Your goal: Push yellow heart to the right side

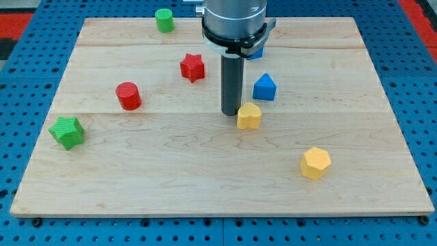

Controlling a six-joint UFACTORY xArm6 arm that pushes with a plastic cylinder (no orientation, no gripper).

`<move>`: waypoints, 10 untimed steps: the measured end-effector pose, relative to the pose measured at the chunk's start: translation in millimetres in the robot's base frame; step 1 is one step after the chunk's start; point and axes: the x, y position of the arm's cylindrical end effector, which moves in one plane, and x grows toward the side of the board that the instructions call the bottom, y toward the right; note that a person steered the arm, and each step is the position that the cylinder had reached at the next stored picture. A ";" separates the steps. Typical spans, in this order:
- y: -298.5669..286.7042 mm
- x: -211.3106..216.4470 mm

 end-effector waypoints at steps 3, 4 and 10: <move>27.6 12.1; 33.4 42.2; -5.8 9.4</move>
